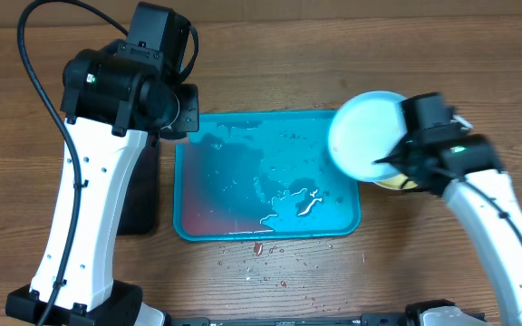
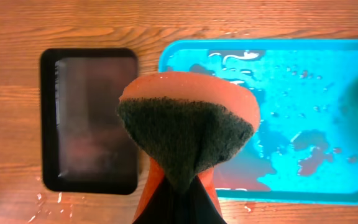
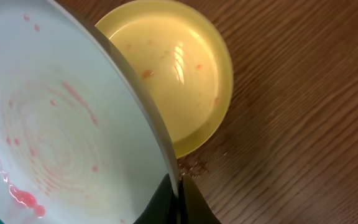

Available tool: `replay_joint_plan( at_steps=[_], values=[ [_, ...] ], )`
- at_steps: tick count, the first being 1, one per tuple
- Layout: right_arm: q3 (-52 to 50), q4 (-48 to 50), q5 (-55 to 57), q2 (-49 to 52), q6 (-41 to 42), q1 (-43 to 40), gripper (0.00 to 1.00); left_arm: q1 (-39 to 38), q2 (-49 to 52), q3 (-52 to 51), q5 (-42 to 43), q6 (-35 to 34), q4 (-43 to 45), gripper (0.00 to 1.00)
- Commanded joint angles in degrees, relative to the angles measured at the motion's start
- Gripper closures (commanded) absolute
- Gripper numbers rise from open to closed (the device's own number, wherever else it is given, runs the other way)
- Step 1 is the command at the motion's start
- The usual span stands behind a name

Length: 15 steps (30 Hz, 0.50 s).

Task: Clean dirty plates on tray and stack at the side
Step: 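Lower the light-blue plate onto the plate stack right of the tray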

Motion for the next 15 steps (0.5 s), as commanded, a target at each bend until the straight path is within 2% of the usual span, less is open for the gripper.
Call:
replay_joint_plan(
  at_steps=[1, 7, 15],
  values=[
    [1.1, 1.0, -8.4, 1.2, -6.2, -8.8, 0.96, -0.5, -1.4, 0.5, -4.2, -2.9, -0.4, 0.96],
    [1.1, 2.7, -8.9, 8.5, -8.9, -17.0, 0.96, -0.4, -1.3, 0.5, -4.2, -3.3, -0.1, 0.96],
    [1.1, 5.0, -10.6, 19.6, -8.9, -17.6, 0.96, -0.7, -1.3, 0.5, -4.2, -3.3, -0.1, 0.96]
  ],
)
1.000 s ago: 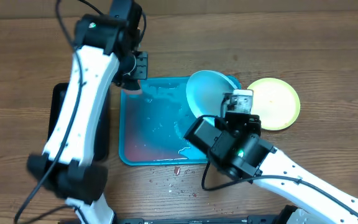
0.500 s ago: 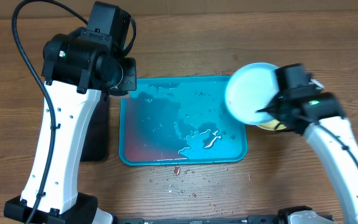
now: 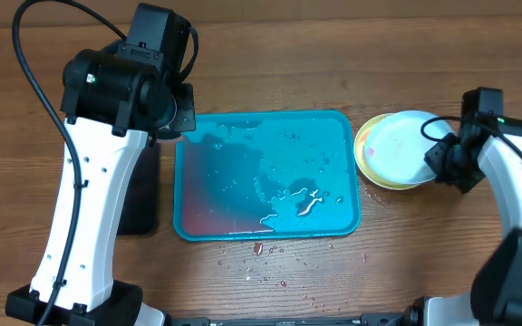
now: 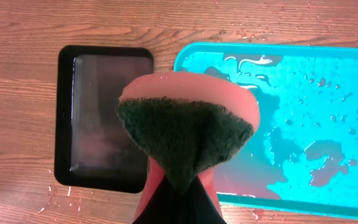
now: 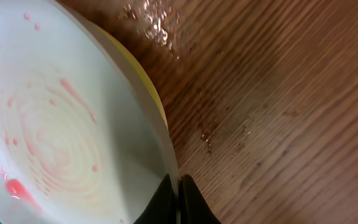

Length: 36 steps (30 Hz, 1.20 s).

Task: Clean dirty plates on tray and stack at the side
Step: 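Lower the light-blue plate onto the plate stack right of the tray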

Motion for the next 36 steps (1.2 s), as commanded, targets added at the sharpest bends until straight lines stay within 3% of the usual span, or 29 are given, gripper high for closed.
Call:
replay_joint_plan(
  at_steps=[1, 4, 8, 10, 18, 27, 36],
  values=[
    [1.0, 1.5, -3.0, 3.5, -0.7, 0.3, 0.96, -0.5, -1.3, 0.5, -1.4, -1.5, 0.2, 0.96],
    [1.0, 3.4, -8.1, 5.4, -3.8, 0.3, 0.96, -0.4, -1.3, 0.5, -1.4, -1.9, -0.2, 0.96],
    [1.6, 3.6, -12.7, 5.4, -6.9, 0.3, 0.48, -0.4, -1.4, 0.5, -2.1, -4.3, -3.1, 0.96],
    [2.9, 1.7, -12.7, 5.2, -7.0, 0.3, 0.4, -0.4, -1.4, 0.3, -2.9, -4.8, -3.6, 0.96],
    [13.9, -10.1, -12.7, 3.5, -13.1, 1.5, 0.31, 1.0, -1.8, -0.1, -2.4, -4.3, -3.6, 0.96],
    [15.4, -11.1, -12.7, 1.3, -15.3, 9.9, 0.24, 9.4, -4.9, -12.1, -3.1, -4.0, -1.4, 0.96],
    [15.4, -8.0, -12.7, 1.3, -15.3, 19.7, 0.16, 22.0, -5.7, -35.2, 3.7, 2.4, 19.0, 0.96]
  ],
)
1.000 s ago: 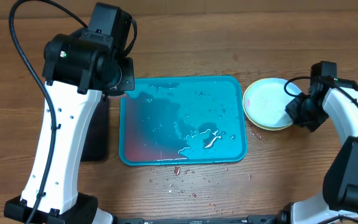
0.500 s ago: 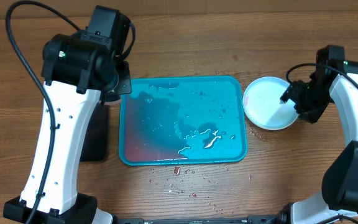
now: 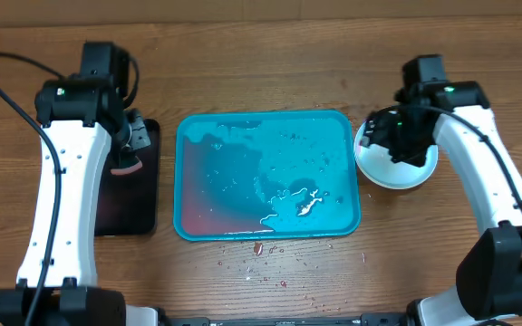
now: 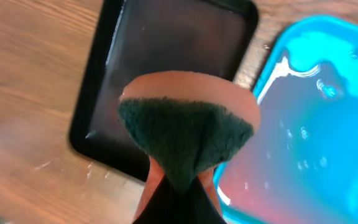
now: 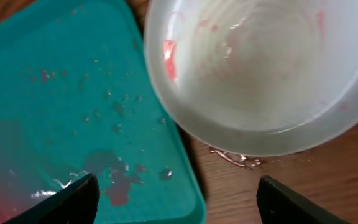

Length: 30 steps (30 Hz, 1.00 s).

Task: Clean dirty plates on tray and stack at the side
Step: 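Lower the light-blue plate onto the plate stack right of the tray, then place the sponge on the black tray with the left gripper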

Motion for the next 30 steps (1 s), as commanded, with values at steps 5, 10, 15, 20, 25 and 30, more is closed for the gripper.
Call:
replay_joint_plan(
  at_steps=[5, 10, 15, 20, 25, 30],
  values=[
    [1.0, 1.1, 0.4, -1.3, -0.3, 4.1, 0.14, 12.0, -0.9, -21.6, 4.9, 5.2, 20.3, 0.96],
    [0.6, 1.1, 0.3, -1.3, -0.2, 4.2, 0.14, 14.3, -0.9, -30.1, 4.8, 7.6, 31.1, 0.96],
    [0.2, 0.9, 0.3, -1.3, -0.2, 4.2, 0.14, 14.3, -0.9, -36.1, 4.8, 7.0, 39.3, 0.81],
    [0.2, 0.9, 0.6, -1.3, -0.3, 4.4, 0.14, 14.3, -0.9, -36.3, 4.8, 6.9, 40.7, 0.33],
    [0.2, 1.1, 0.8, -1.3, -0.3, 4.4, 0.14, 14.2, -1.0, -33.3, 5.0, 6.9, 38.3, 0.09],
    [1.6, 0.4, 1.0, -1.8, -0.3, 4.4, 0.18, 14.2, -1.0, -22.5, 6.6, 6.9, 27.1, 0.07]
  ],
)
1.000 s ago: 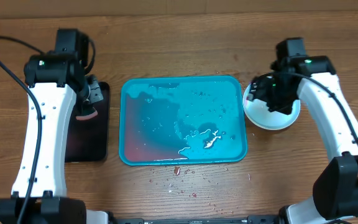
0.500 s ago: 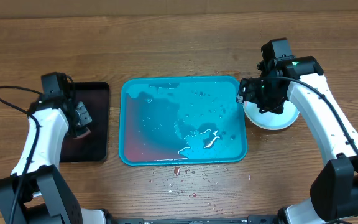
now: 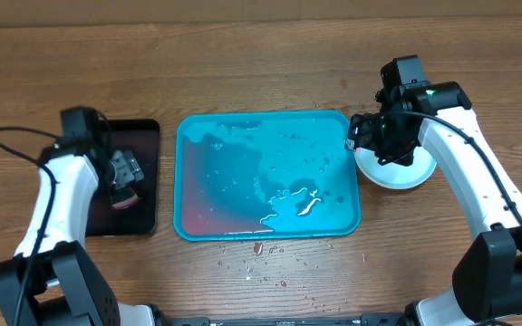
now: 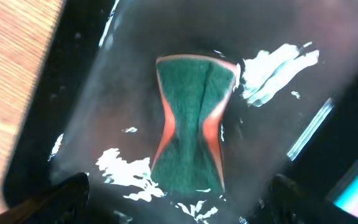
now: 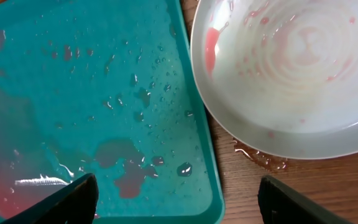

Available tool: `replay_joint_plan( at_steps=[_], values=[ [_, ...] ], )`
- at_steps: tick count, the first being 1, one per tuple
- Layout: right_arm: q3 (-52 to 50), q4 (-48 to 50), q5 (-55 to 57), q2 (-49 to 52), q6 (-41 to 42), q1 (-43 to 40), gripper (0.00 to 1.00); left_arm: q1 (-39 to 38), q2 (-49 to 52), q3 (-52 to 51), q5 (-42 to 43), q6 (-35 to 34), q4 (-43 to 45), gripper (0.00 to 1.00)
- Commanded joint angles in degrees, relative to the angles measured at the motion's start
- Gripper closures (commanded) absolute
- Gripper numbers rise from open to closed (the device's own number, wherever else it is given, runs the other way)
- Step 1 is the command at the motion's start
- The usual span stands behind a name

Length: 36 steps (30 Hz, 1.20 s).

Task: Clean dirty plates on tray and stack at the side
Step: 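Place the sponge on the black tray with the left gripper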

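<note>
The white plate [image 5: 291, 74], streaked with pink residue, rests on the table just right of the wet teal tray [image 3: 243, 181]. No yellow plate shows under it. My right gripper [image 5: 179, 205] hangs open above the tray's right rim beside the plate, holding nothing. At the left, the orange and green sponge [image 4: 194, 124] lies in the wet black tray [image 4: 135, 62]. Just above the sponge, my left gripper [image 4: 176, 202] is open and apart from it. From overhead, the left gripper [image 3: 123, 172] sits over the black tray [image 3: 143, 140].
Puddles and pinkish smears cover the teal tray [image 5: 104, 93], which holds no plates. Red crumbs and droplets [image 3: 261, 258] are scattered on the wooden table in front of it. A small wet patch lies under the white plate's near rim.
My left gripper, then shut on the sponge above the black tray, is now open with the sponge lying in that tray. The right gripper stays open and has shifted slightly toward the teal tray.
First my right gripper held the white plate by its rim over a yellow plate, while the left held the sponge near the teal tray. Then the white plate sat on the yellow one. Later the right gripper was open, and now the sponge lies released.
</note>
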Motion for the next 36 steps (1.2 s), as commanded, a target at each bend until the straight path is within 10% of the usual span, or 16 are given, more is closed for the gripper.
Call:
replay_joint_plan(
  at_steps=[1, 9, 23, 36],
  values=[
    [2.0, -0.6, 0.7, -2.2, -0.2, 0.4, 0.18, -0.1, -1.0, 11.3, 2.2, 0.3, -6.7, 0.05],
    [5.4, -5.8, 3.7, -11.9, -1.4, 0.4, 0.0, -0.5, -1.0, 31.1, 14.4, -1.3, -24.9, 0.0],
    [6.2, -13.1, -0.7, -42.3, -1.7, 0.4, 0.0, -0.5, -0.9, 32.3, 19.7, -1.2, -24.7, 0.0],
    [5.2, -12.8, -1.1, -49.0, -2.0, 0.4, 0.0, -0.5, -1.0, 32.3, 19.7, -1.2, -24.7, 0.0]
  ],
)
